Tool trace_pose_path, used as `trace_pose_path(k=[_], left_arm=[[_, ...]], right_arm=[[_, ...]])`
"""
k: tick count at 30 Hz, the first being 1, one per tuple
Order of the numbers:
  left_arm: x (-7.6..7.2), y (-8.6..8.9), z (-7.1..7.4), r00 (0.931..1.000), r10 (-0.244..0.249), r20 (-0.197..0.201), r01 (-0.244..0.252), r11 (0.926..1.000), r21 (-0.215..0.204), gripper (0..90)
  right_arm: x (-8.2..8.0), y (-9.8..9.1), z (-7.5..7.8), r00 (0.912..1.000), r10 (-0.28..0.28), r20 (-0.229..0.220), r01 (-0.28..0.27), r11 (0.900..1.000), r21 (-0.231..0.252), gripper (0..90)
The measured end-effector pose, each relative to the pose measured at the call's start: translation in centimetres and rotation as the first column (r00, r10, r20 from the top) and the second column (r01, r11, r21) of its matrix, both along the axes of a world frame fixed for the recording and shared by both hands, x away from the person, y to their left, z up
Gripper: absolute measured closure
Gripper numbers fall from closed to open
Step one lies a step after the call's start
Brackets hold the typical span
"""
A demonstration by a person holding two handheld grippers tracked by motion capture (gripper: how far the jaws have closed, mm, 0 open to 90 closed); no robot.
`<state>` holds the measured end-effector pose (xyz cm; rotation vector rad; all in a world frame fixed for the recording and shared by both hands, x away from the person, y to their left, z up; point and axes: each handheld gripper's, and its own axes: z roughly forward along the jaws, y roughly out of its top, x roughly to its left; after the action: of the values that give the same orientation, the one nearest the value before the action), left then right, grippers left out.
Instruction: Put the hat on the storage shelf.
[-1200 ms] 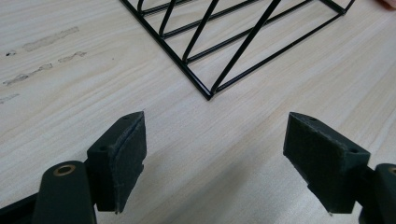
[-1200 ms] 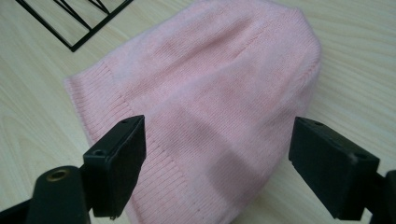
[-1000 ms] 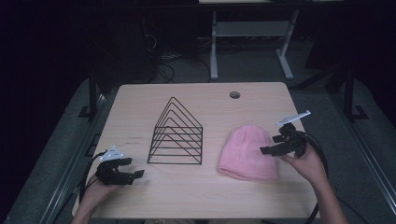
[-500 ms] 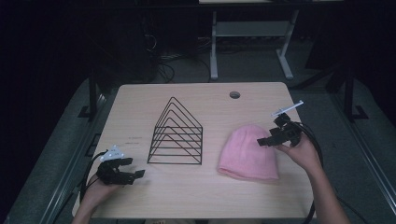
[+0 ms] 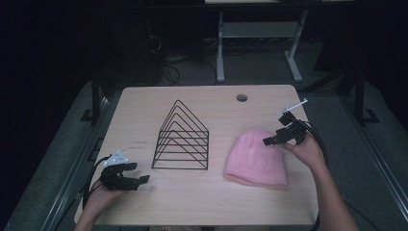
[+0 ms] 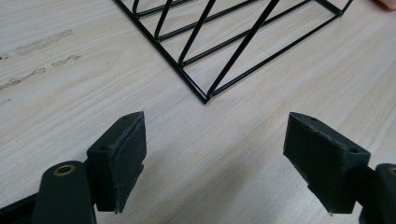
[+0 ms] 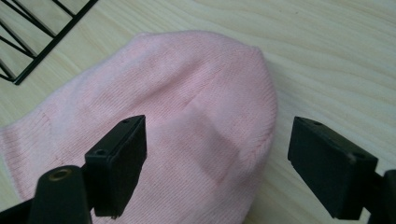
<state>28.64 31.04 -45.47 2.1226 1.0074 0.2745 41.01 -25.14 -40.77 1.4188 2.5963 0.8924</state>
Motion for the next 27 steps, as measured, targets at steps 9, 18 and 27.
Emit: trace_pose_path(k=[9,18,27], left_arm=[[0.0,-0.1,0.0,1.0000,0.003,0.000,-0.003,1.0000,-0.004,21.4],[0.0,-0.2,0.0,1.0000,0.003,0.001,-0.003,1.0000,-0.009,21.4],[0.0,-0.1,0.0,1.0000,-0.001,-0.001,0.001,1.0000,-0.002,21.4]], right_arm=[[0.8,-0.2,-0.3,0.9996,-0.024,-0.011,0.024,0.9997,-0.003,19.3],[1.7,-0.2,-1.4,0.9987,-0.033,-0.038,0.032,0.9992,-0.025,19.9],[2.5,0.5,-2.2,0.9981,-0.025,-0.057,0.023,0.9994,-0.026,22.4]])
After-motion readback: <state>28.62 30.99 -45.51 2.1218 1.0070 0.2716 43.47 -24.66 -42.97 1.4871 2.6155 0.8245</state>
